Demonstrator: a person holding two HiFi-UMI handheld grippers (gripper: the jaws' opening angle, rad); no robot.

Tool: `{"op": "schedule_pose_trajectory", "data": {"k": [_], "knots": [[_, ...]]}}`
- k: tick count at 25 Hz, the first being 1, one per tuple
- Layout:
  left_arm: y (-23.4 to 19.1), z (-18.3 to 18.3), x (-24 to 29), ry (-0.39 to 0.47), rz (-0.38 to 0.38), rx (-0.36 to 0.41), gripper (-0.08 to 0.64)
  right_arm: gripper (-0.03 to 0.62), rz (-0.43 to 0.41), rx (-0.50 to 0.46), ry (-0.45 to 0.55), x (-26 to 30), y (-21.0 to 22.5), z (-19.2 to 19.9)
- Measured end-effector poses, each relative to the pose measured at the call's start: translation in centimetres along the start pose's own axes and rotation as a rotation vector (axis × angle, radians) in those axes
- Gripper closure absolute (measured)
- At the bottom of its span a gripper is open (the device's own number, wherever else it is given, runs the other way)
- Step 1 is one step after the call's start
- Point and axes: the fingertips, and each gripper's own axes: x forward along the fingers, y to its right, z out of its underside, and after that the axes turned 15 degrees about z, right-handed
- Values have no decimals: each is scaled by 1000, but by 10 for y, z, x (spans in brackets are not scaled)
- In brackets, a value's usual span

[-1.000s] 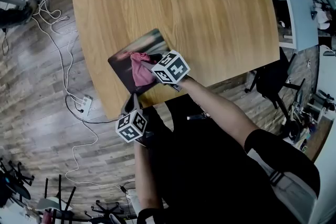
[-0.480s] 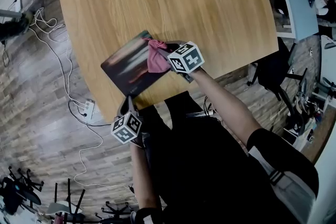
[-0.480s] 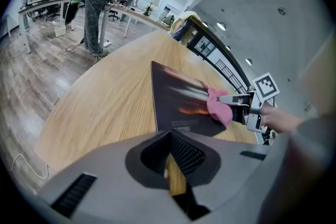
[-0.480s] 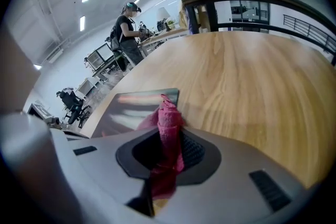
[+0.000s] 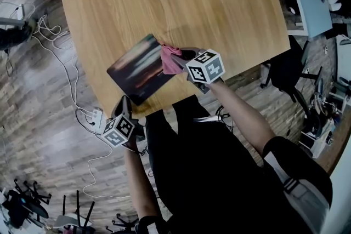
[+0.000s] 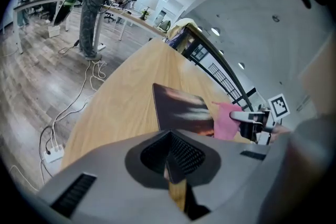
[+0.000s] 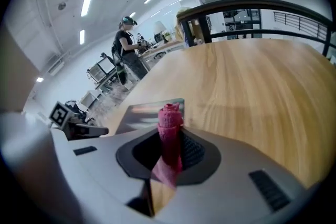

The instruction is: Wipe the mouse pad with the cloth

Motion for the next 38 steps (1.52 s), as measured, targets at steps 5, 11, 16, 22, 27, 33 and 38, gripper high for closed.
{"op": "schedule_pose_trajectory", "data": {"k": [5, 11, 16, 22, 27, 33, 38], "knots": [[-21, -59, 15, -45, 22, 101, 537, 526, -217, 6, -39, -20, -98, 19], [-26, -92, 45, -123, 90, 149, 537, 526, -404, -78, -156, -9, -204, 61], [-25, -85, 63, -180, 103, 144, 537, 526, -398, -170, -213, 24, -230, 79], [-25, -83, 65, -194, 91, 128, 537, 526, -345, -178, -237, 48, -216, 83], [-27, -79, 63, -206, 117, 89, 537, 526, -325, -194, -233, 51, -201, 81], [-28, -83, 63, -219, 69, 140, 537, 526, -302, -185, -226, 51, -177, 78], [-26, -83, 64, -211, 65, 125, 537, 526, -261, -151, -213, 47, -139, 73]]}}
